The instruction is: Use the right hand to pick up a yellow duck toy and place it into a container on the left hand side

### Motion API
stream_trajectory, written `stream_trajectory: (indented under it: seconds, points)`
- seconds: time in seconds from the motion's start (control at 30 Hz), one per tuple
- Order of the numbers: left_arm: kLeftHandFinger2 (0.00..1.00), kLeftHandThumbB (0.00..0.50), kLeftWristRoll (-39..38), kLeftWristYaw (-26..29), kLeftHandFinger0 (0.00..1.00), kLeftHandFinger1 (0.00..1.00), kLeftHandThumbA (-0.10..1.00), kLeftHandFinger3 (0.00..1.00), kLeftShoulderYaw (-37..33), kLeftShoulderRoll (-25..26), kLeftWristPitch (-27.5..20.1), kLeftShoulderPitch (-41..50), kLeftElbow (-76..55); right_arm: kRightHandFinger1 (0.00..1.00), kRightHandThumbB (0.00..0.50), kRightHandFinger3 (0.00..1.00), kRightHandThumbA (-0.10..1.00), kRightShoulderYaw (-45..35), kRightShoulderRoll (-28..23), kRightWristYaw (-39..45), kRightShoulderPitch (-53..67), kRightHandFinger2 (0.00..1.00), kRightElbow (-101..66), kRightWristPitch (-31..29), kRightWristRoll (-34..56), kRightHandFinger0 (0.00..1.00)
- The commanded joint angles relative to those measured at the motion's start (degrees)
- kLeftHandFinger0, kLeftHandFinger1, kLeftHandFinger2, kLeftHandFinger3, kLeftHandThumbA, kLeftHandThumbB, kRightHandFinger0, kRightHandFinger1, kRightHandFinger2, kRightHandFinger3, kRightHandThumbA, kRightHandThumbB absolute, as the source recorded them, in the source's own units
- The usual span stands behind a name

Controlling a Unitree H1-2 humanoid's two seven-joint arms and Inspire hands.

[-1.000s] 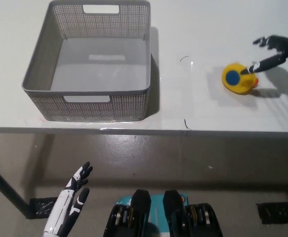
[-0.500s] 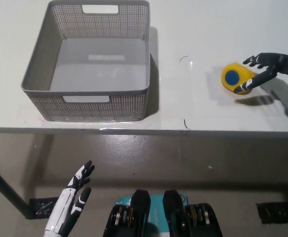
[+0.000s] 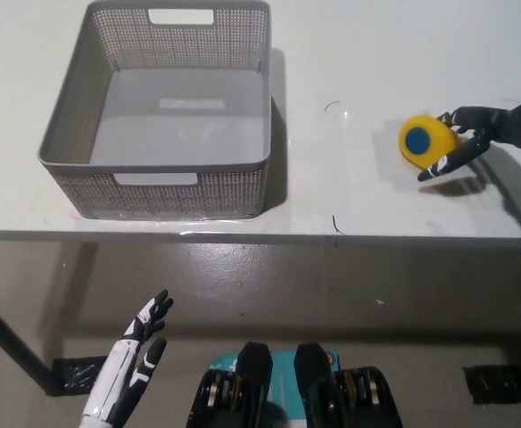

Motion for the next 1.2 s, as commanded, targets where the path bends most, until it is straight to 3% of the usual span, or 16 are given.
stream_trajectory:
  seconds: [0.0,0.1,0.2,0.37,0.47,0.5,0.53,0.6,0.63,0.67,0.7,0.73,0.8,0.87,1.03,1.17]
  points:
    - [1.00,0.131,-0.15,-0.33,1.00,1.00,1.00,1.00,-0.09,0.59,-1.96,-0.82,-2.47,1.00,0.371,1.00,1.00,0.46,2.31,-0.71,-1.19,1.00,2.13,-4.51,-0.07,1.00]
    - [1.00,0.131,0.11,-0.29,1.00,1.00,1.00,1.00,-0.01,0.57,-1.66,-1.23,-2.65,1.00,0.412,1.00,1.00,-0.52,4.25,-1.11,-0.61,1.00,4.54,-2.13,0.84,1.00]
    - [1.00,0.140,-0.26,-0.42,1.00,1.00,1.00,1.00,0.10,0.45,-1.28,-1.55,-2.72,1.00,0.429,1.00,1.00,1.50,5.00,-1.66,0.00,1.00,6.22,-5.13,-1.11,1.00]
    - [1.00,0.135,-0.46,-0.71,1.00,1.00,1.00,1.00,0.14,0.71,-1.40,-2.06,-2.54,1.00,0.399,1.00,1.00,0.30,5.80,-1.93,0.29,1.00,7.64,-5.22,0.60,1.00]
    - [1.00,0.124,-0.08,-0.72,1.00,1.00,1.00,1.00,0.13,0.69,-1.55,-2.34,-2.48,1.00,0.312,1.00,0.74,-0.91,5.58,-7.37,1.23,1.00,7.05,-6.01,1.05,1.00]
    - [1.00,0.119,-0.05,-0.86,1.00,1.00,1.00,1.00,0.09,0.68,-1.32,-2.41,-2.54,0.65,0.231,0.85,0.49,-1.90,5.62,-11.07,1.88,0.70,6.80,-5.56,1.42,0.76]
    - [1.00,0.117,-0.04,-0.90,1.00,1.00,1.00,1.00,0.08,0.71,-1.25,-2.44,-2.55,0.56,0.232,0.78,0.43,-2.27,5.67,-12.85,2.15,0.64,6.69,-5.52,1.43,0.63]
    - [1.00,0.110,0.05,-0.98,1.00,1.00,1.00,1.00,0.07,0.78,-1.12,-2.62,-2.60,0.50,0.192,0.56,0.01,-3.17,5.61,-19.93,3.38,0.55,5.35,-7.09,0.99,0.37]
    - [1.00,0.109,0.15,-0.91,1.00,1.00,1.00,1.00,0.10,0.78,-1.21,-2.77,-2.51,0.24,0.153,0.38,-0.08,-3.35,5.62,-21.80,3.56,0.32,5.14,-7.35,0.79,0.11]
    - [1.00,0.116,0.21,-0.88,1.00,1.00,1.00,1.00,0.11,0.80,-1.26,-2.76,-2.51,0.07,0.111,0.30,-0.10,-3.96,5.64,-25.91,4.29,0.21,4.45,-8.11,0.69,0.02]
    - [1.00,0.119,0.29,-0.83,1.00,1.00,1.00,1.00,0.18,0.79,-1.14,-2.86,-2.58,0.20,0.078,0.43,-0.10,-4.71,5.64,-27.57,4.46,0.45,4.23,-9.26,1.18,0.00]
    - [1.00,0.121,0.44,-0.83,1.00,1.00,1.00,1.00,0.20,0.81,-0.90,-2.84,-2.73,0.38,0.080,0.69,-0.10,-5.77,5.55,-28.99,4.84,0.78,3.93,-10.55,2.04,0.03]
    - [1.00,0.116,0.26,-0.99,1.00,1.00,1.00,1.00,0.22,0.84,-0.62,-2.90,-2.92,0.56,0.057,0.98,-0.10,-6.51,5.38,-30.17,5.02,0.90,3.70,-11.00,2.31,0.09]
    - [1.00,0.107,0.48,-0.87,1.00,1.00,1.00,1.00,0.25,0.85,-0.79,-3.17,-2.79,0.62,0.059,1.00,-0.10,-7.29,5.02,-30.92,5.08,0.94,4.09,-12.91,2.72,0.14]
    - [1.00,0.118,0.28,-1.06,1.00,1.00,1.00,1.00,0.27,0.79,-0.28,-3.44,-2.84,0.58,0.098,0.85,-0.10,-8.76,4.82,-32.10,4.76,0.89,4.65,-13.57,2.85,0.16]
    - [1.00,0.103,0.29,-1.27,1.00,1.00,1.00,1.00,0.31,1.01,-0.01,-3.72,-3.04,0.60,0.145,0.82,-0.10,-9.71,4.55,-32.78,4.42,0.90,5.22,-15.16,3.51,0.19]
